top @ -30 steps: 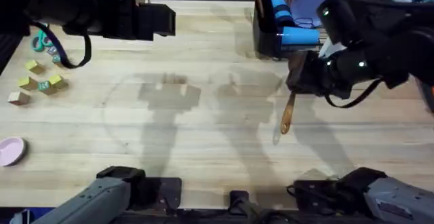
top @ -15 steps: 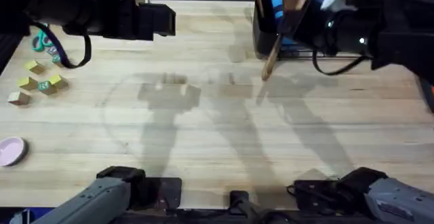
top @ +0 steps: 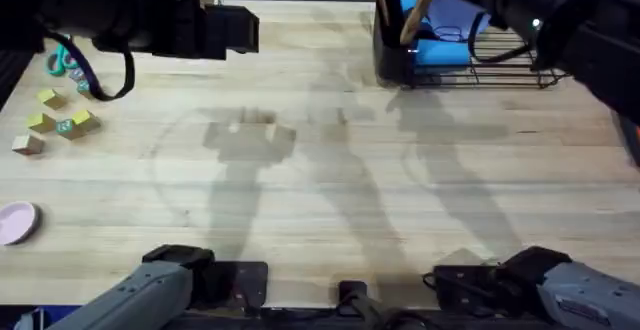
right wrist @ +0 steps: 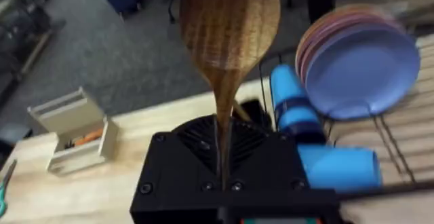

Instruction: Pick up the spoon on the table one by one and put them onto the rack

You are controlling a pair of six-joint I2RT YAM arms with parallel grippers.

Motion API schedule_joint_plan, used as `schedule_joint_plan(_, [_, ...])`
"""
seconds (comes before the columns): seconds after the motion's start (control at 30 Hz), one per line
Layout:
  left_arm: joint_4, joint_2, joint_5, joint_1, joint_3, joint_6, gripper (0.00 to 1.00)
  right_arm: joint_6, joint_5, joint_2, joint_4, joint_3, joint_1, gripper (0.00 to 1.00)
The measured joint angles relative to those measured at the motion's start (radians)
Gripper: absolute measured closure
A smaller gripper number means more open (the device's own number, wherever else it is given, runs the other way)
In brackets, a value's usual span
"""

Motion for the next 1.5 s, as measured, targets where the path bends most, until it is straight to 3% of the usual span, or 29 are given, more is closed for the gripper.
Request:
schedule_joint_plan(0.37, [0.000, 0.000, 0.000, 0.000, 0.000, 0.000, 0.007, -0.132, 0.054, 0.092, 0.242, 0.000, 0.000, 0.967])
schedule_joint_plan(0.6, [0.000, 0.000, 0.000, 0.000, 0.000, 0.000, 0.008, -0.278, 0.067, 0.158, 0.309, 0.000, 0.000, 0.967])
schedule_joint_plan(1.17, [0.000, 0.000, 0.000, 0.000, 0.000, 0.000, 0.007, -0.465, 0.131, 0.229, 0.453, -0.003, 0.003, 0.965])
schedule_joint_plan(1.5, [0.000, 0.000, 0.000, 0.000, 0.000, 0.000, 0.007, -0.498, 0.120, 0.229, 0.680, -0.152, 0.008, 0.965])
